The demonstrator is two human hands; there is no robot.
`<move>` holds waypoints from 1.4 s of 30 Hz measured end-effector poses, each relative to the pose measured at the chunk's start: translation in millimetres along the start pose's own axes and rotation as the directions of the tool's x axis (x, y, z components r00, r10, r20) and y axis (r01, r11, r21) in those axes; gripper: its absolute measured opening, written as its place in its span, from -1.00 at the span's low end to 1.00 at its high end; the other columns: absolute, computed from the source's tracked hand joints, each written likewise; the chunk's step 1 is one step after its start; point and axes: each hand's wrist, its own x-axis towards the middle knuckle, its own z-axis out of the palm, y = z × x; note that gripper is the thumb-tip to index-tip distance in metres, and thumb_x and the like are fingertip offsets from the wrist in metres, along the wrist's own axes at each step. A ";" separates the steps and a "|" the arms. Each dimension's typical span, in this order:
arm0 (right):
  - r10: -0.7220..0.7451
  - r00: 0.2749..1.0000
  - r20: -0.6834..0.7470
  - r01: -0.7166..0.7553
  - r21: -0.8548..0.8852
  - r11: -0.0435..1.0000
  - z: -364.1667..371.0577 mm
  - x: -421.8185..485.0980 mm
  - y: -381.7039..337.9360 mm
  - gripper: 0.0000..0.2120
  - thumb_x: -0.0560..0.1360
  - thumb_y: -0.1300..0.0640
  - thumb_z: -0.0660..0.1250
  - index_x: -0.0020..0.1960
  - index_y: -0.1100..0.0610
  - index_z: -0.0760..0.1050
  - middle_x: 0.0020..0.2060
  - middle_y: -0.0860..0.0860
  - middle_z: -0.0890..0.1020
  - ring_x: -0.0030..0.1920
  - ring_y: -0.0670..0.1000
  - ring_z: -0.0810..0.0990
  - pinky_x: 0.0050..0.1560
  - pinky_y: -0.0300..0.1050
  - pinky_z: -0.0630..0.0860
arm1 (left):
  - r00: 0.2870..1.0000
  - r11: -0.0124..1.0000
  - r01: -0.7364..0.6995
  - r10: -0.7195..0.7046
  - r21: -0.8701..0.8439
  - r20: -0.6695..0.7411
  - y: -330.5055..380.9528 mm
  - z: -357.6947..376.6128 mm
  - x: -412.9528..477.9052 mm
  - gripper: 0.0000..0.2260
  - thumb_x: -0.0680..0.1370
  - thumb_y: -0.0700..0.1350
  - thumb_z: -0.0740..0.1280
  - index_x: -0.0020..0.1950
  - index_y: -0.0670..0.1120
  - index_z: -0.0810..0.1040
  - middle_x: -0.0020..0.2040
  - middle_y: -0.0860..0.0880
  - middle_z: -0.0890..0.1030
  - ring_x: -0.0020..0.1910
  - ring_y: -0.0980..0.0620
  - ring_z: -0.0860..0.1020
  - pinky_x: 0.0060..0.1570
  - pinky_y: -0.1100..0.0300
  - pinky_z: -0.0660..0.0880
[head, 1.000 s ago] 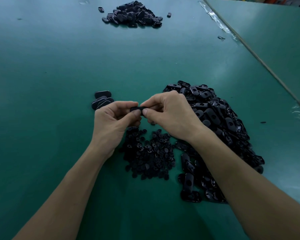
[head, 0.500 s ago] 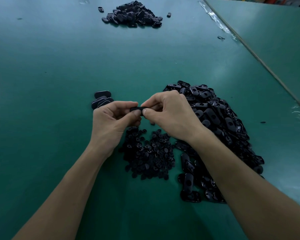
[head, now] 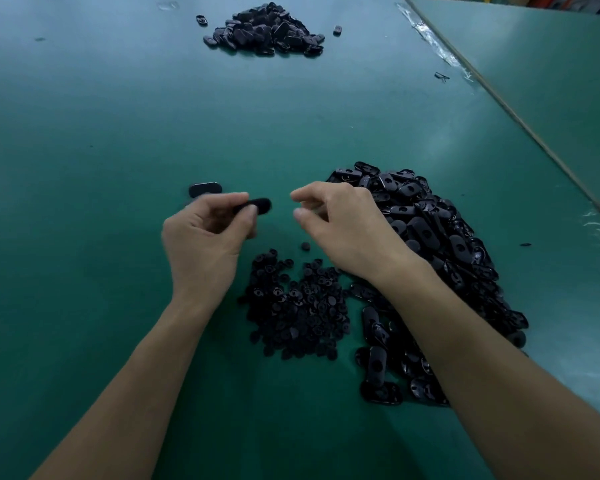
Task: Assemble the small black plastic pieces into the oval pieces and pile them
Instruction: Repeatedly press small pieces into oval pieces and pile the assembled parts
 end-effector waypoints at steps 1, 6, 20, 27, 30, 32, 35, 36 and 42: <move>0.025 1.000 -0.009 -0.026 -0.114 0.993 0.2 0.4 4.0 -0.66 0.64 0.11 0.27 0.40 0.08 0.50 0.23 0.05 0.58 0.25 0.00 0.52 0.35 -0.07 0.44 | 0.999 0.999 -0.004 0.006 0.047 -0.051 -1.8 -4.4 3.9 -0.86 0.51 -0.24 0.49 -0.03 -0.01 0.68 -0.23 0.09 0.71 -0.27 0.03 0.70 -0.13 0.09 0.65; 0.184 0.982 -0.050 -0.184 -0.508 0.841 0.7 0.0 22.5 -0.64 0.63 0.09 0.23 0.42 0.05 0.41 0.27 0.11 0.39 0.31 0.16 0.33 0.30 0.05 0.32 | 0.995 0.950 -0.024 0.051 0.310 -0.082 -5.2 -22.5 18.1 -0.86 0.49 -0.18 0.52 -0.04 0.04 0.67 -0.27 0.25 0.65 -0.27 0.25 0.66 -0.17 0.34 0.61; 0.118 0.978 -0.170 -0.185 -0.469 0.864 8.5 0.0 35.4 -0.75 0.64 0.09 0.26 0.29 -0.07 0.55 0.14 0.04 0.56 0.19 0.11 0.48 0.21 0.02 0.39 | 0.995 0.676 0.004 0.069 0.736 -0.069 -14.2 -27.9 15.4 -0.83 0.51 0.06 0.47 0.08 0.12 0.64 -0.02 0.11 0.47 -0.11 0.06 0.48 -0.20 0.09 0.39; 0.043 0.980 -0.194 -0.071 -0.139 0.988 8.7 -0.2 29.7 -0.82 0.61 0.09 0.35 0.17 0.01 0.65 0.07 -0.02 0.68 0.07 0.00 0.62 0.19 0.00 0.56 | 0.984 0.770 -0.145 0.176 0.621 0.011 -6.9 -20.4 12.2 -0.88 0.57 0.05 0.39 0.02 0.03 0.62 -0.12 0.08 0.56 -0.24 0.05 0.55 -0.18 0.09 0.54; -0.046 0.995 -0.094 0.058 0.136 0.989 12.2 -1.4 18.3 -0.83 0.57 0.17 0.41 0.13 0.03 0.69 -0.02 -0.09 0.72 -0.04 -0.16 0.66 0.13 -0.17 0.60 | 0.984 0.900 -0.148 0.093 0.409 0.150 1.9 -5.9 2.2 -0.87 0.59 0.06 0.37 -0.10 0.05 0.61 -0.32 0.09 0.65 -0.37 0.13 0.62 -0.31 0.27 0.54; -0.122 0.988 -0.093 0.140 0.223 0.965 17.1 -3.6 11.6 -0.83 0.54 0.24 0.43 0.09 0.08 0.71 -0.09 -0.09 0.74 -0.10 -0.21 0.66 0.04 -0.32 0.57 | 0.968 0.981 0.018 -0.066 0.195 0.242 7.6 5.2 -6.3 -0.89 0.61 0.03 0.36 -0.06 0.03 0.58 -0.31 0.01 0.69 -0.44 0.03 0.65 -0.45 0.22 0.54; -0.172 0.975 -0.143 0.209 0.309 0.928 22.3 -6.4 6.4 -0.81 0.48 0.30 0.46 0.05 0.11 0.72 -0.11 -0.08 0.74 -0.11 -0.21 0.68 0.01 -0.34 0.56 | 0.951 0.979 0.195 -0.172 -0.066 0.258 11.8 11.3 -10.2 -0.82 0.58 0.02 0.39 -0.05 -0.09 0.56 -0.26 -0.09 0.71 -0.38 -0.06 0.68 -0.45 0.17 0.57; -0.172 0.973 -0.152 0.213 0.328 0.920 23.0 -6.8 5.4 -0.80 0.46 0.30 0.46 0.04 0.11 0.73 -0.09 -0.07 0.75 -0.09 -0.20 0.69 0.03 -0.29 0.58 | 0.951 0.972 0.208 -0.176 -0.106 0.256 12.0 11.1 -9.3 -0.80 0.54 0.02 0.40 -0.06 -0.11 0.57 -0.24 -0.09 0.71 -0.35 -0.03 0.68 -0.42 0.19 0.58; -0.087 0.996 0.002 0.075 0.498 0.864 20.8 -5.8 6.6 -0.79 0.49 0.20 0.47 0.11 0.04 0.64 -0.11 0.00 0.73 -0.11 -0.05 0.72 0.01 -0.05 0.66 | 0.954 0.947 0.243 -0.194 -0.211 0.228 8.2 8.9 -7.2 -0.81 0.44 -0.07 0.47 -0.03 -0.15 0.61 -0.21 -0.07 0.72 -0.29 0.03 0.68 -0.29 0.22 0.62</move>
